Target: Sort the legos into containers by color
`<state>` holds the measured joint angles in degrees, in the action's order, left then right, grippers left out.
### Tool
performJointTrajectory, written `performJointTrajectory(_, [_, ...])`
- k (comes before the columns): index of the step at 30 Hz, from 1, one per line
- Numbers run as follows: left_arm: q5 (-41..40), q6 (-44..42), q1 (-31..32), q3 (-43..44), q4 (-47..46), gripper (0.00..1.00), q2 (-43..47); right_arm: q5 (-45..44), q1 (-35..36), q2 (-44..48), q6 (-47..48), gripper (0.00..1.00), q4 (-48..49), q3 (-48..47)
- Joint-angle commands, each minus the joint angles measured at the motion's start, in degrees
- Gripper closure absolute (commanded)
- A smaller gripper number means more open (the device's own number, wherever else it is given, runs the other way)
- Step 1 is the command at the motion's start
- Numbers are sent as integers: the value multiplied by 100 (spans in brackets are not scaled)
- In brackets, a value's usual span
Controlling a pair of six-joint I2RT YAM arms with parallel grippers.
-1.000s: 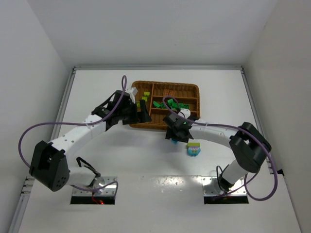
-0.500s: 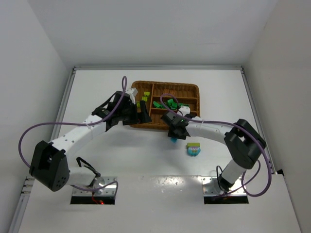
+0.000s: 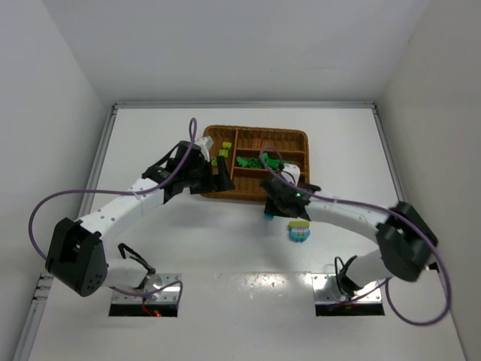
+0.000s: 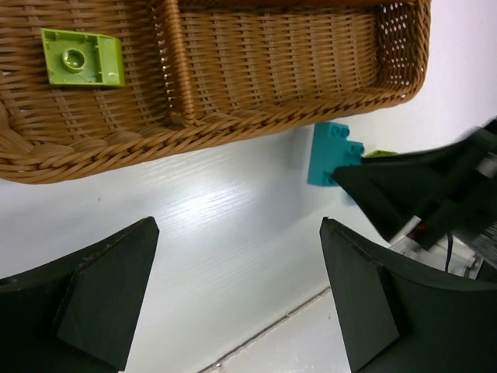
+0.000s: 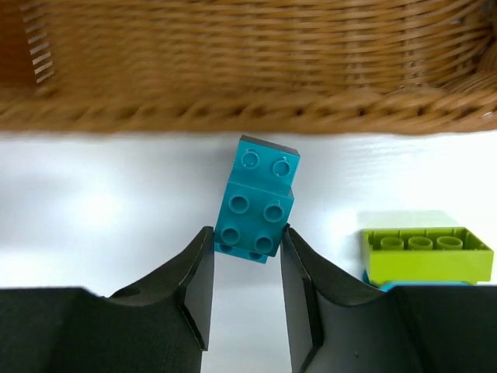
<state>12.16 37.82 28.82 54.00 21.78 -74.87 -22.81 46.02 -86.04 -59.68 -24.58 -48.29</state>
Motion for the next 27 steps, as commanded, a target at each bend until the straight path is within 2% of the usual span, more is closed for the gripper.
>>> performJointTrajectory(1, [260,-91,-25,-12,-104,8,52,802,47,1008,596,67,804,539])
performJointTrajectory(4, [856,-284,-25,-161,-384,8,52,1436,-5,1764,895,69,1104,917])
performJointTrajectory(5, [1415,-389,-78,-301,-672,8,-1,1785,-5,2140,1106,69,1174,1049])
performJointTrajectory(8, [2305,-442,-131,-635,-1332,8,-1,2551,-5,2705,1580,69,1525,1252])
performJointTrajectory(10, [3182,-364,-131,-1046,-2207,8,-1,3106,-5,2943,1722,69,1526,1314])
performJointTrajectory(12, [3650,-241,-131,-1416,-2921,8,-1,3554,-58,3137,1828,69,1473,1261])
performJointTrajectory(17, [3881,-241,-131,-1603,-3302,8,279,4371,-58,3365,1960,69,1404,1199])
performJointTrajectory(22, [4382,163,-131,-1972,-4181,8,614,4583,-58,3515,1960,69,1482,1138])
performJointTrajectory(27, [4619,321,-131,-2191,-4549,8,737,4645,-58,3383,1899,69,1684,1024])
